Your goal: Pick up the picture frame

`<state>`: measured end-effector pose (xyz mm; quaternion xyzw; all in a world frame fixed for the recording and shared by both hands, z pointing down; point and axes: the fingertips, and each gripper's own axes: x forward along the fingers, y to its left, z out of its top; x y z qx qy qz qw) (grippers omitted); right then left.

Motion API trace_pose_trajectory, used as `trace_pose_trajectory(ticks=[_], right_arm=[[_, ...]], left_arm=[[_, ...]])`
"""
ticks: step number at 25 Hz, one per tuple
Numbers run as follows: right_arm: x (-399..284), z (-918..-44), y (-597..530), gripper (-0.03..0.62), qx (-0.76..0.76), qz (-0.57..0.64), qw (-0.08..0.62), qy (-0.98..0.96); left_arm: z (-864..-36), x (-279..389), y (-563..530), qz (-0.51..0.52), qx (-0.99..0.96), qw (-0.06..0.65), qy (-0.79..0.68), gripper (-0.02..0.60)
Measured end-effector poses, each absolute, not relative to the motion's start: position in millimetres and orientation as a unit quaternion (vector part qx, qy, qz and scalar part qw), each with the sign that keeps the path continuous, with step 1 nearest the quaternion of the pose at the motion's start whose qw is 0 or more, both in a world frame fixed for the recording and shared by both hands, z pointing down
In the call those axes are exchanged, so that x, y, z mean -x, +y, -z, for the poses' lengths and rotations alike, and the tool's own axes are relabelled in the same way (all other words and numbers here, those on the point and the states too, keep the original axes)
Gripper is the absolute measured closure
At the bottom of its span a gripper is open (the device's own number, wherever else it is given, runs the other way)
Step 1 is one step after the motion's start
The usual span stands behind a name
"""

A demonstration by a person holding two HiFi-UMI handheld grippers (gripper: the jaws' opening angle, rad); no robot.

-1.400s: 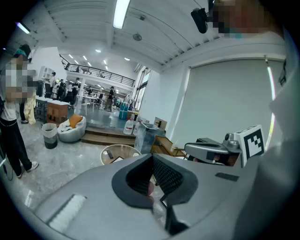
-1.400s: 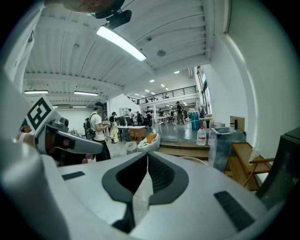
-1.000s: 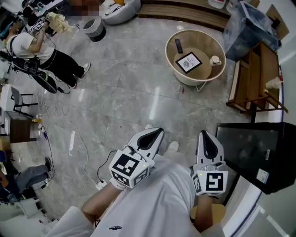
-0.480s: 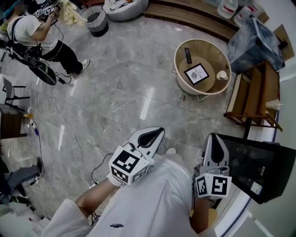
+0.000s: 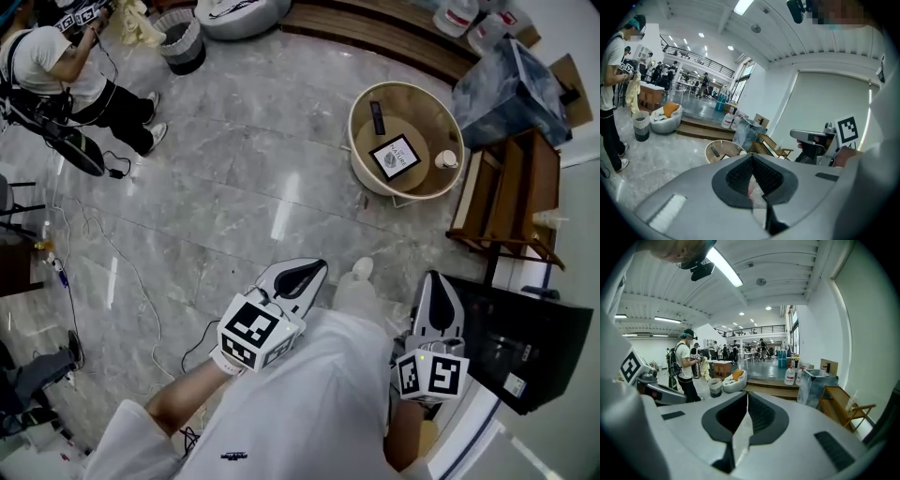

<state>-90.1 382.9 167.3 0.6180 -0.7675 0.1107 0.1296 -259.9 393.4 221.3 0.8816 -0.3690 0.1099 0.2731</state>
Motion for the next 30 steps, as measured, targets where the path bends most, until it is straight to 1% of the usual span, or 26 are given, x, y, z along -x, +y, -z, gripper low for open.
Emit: trace_pose_trajectory(ticks=[4, 7, 11, 18, 21, 24, 30], right_arm=[[76, -182, 351, 0.588, -0.616, -0.122, 0.134, -0.766], [58, -189, 315, 0.588, -0.607, -0.124, 0.128, -0.774], [16, -189, 250, 0.588, -0.590, -0.122, 0.110, -0.791], [-73, -188, 139, 0.588, -0.548, -0.110, 0.116, -0.821], [-108, -185, 96, 0.588, -0.534, -0.116, 0.111, -0.830], [-131, -191, 66, 0.588, -0.522, -0.123, 0.114, -0.836], [-154, -208, 31, 0.588, -0.521, -0.142, 0.117, -0.834]], left_arm=[[-225, 246, 364, -0.114, -0.881, 0.280, -0.364, 0.591], [-232, 221, 333, -0.125, -0.877, 0.287, -0.366, 0.591], [-228, 165, 271, -0.130, -0.878, 0.278, -0.367, 0.591], [-222, 49, 165, -0.150, -0.874, 0.277, -0.371, 0.591], [-217, 11, 127, -0.161, -0.870, 0.274, -0.376, 0.591], [-224, -9, 104, -0.176, -0.862, 0.279, -0.386, 0.591], [-247, -20, 76, -0.199, -0.845, 0.297, -0.397, 0.591]])
